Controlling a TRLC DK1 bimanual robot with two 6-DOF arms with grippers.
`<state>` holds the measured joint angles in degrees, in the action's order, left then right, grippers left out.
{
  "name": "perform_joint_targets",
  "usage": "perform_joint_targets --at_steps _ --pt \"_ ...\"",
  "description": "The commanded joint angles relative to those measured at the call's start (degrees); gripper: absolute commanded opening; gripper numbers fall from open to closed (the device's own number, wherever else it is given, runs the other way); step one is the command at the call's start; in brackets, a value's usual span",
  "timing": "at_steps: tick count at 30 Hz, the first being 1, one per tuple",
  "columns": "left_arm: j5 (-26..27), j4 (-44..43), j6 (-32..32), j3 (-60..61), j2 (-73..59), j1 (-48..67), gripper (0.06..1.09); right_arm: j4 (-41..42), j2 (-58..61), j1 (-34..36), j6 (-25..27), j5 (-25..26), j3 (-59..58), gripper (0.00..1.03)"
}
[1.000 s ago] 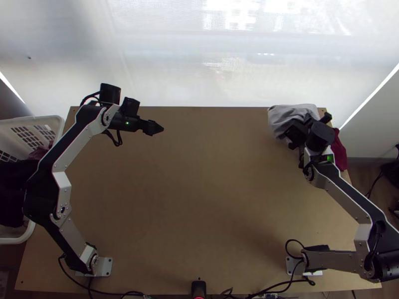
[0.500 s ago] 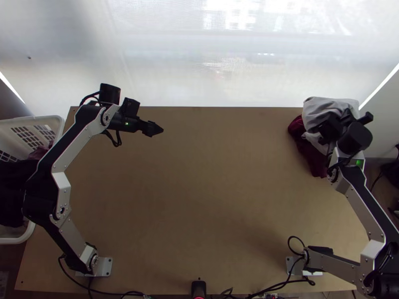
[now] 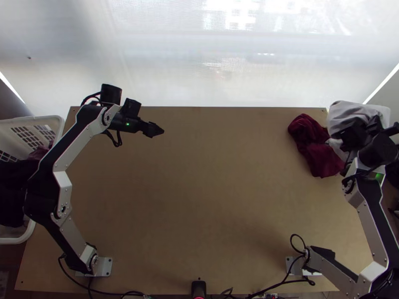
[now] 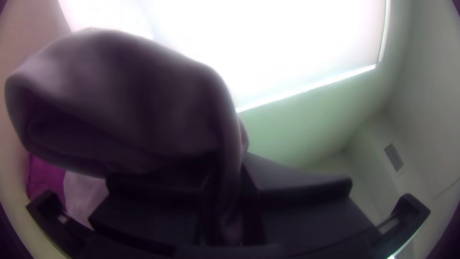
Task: Fold the t-shirt
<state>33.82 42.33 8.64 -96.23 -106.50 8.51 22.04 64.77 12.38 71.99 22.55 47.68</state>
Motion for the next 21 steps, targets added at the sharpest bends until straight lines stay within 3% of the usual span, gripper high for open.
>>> perform_joint_targets --at_steps 1,5,10,14,21 --pt "0.5 0.6 0.8 -1.3 -1.3 0.0 1.03 -1.4 -5.4 4.2 1.9 -0.2 -3.5 0.03" --pt "1.0 1.3 1.8 -1.5 -1.8 -0.4 1.03 -2.9 -7.1 7.0 1.8 -0.7 -4.2 0.03" --pt "1.6 1.7 2.3 -1.8 -2.0 -1.3 1.03 -2.2 -6.9 3.9 0.5 -0.7 -8.6 0.03" --pt "1.9 3.4 3.8 -1.9 -1.9 -2.5 1.03 -0.8 -2.0 2.7 -3.1 0.4 -8.9 0.03" --pt "1.9 6.2 6.7 -0.7 -1.1 -5.2 1.03 4.1 7.2 2.7 -4.5 0.8 -8.5 0.02"
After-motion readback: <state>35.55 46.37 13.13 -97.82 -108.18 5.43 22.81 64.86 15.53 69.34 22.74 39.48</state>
